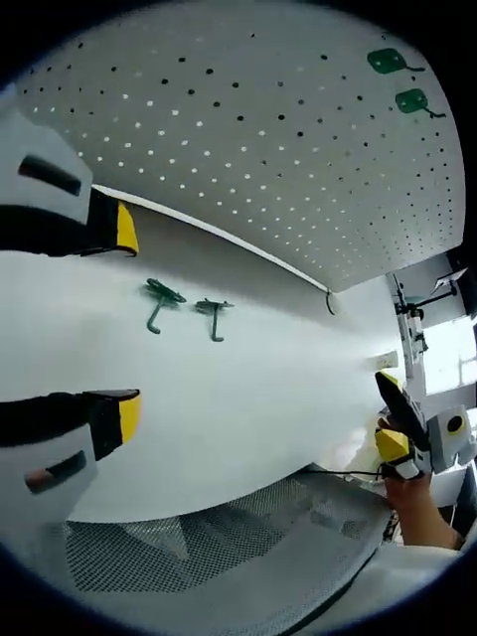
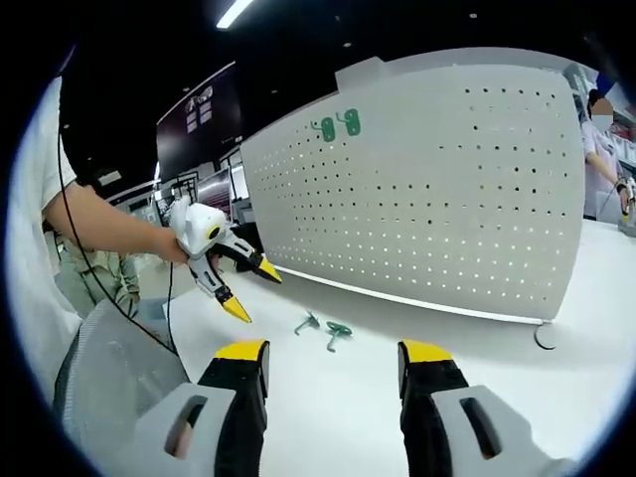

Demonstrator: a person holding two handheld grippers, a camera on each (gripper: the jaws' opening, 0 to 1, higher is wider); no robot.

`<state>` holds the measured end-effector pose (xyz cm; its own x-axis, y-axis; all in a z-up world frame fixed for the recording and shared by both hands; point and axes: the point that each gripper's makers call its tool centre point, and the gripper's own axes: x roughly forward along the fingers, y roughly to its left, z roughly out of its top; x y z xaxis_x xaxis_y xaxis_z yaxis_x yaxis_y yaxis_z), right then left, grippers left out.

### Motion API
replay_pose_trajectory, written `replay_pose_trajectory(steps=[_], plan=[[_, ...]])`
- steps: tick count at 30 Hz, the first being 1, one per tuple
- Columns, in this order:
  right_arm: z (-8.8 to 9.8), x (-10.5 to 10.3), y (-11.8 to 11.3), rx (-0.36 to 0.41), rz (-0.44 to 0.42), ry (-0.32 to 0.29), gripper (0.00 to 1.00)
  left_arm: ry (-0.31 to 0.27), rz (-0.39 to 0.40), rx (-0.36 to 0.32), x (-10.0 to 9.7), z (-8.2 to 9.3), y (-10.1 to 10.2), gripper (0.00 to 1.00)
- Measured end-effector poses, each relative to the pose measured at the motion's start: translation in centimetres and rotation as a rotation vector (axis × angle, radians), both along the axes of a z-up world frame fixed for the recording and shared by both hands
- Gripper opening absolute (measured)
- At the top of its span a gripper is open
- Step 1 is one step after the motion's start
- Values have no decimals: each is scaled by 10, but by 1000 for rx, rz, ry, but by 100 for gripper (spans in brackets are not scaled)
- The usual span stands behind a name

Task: Insert the hook assembly into the mounting plate slot until the hook locks in place.

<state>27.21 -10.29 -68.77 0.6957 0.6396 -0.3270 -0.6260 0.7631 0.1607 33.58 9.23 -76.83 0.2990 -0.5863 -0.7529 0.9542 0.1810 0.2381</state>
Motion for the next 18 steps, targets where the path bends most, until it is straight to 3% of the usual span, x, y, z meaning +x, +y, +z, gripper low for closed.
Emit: replay_pose_trajectory(steps=[18], plan=[[-5,-1,0,-6,4,24,50,3,-116,74,20,-23,-6,47]])
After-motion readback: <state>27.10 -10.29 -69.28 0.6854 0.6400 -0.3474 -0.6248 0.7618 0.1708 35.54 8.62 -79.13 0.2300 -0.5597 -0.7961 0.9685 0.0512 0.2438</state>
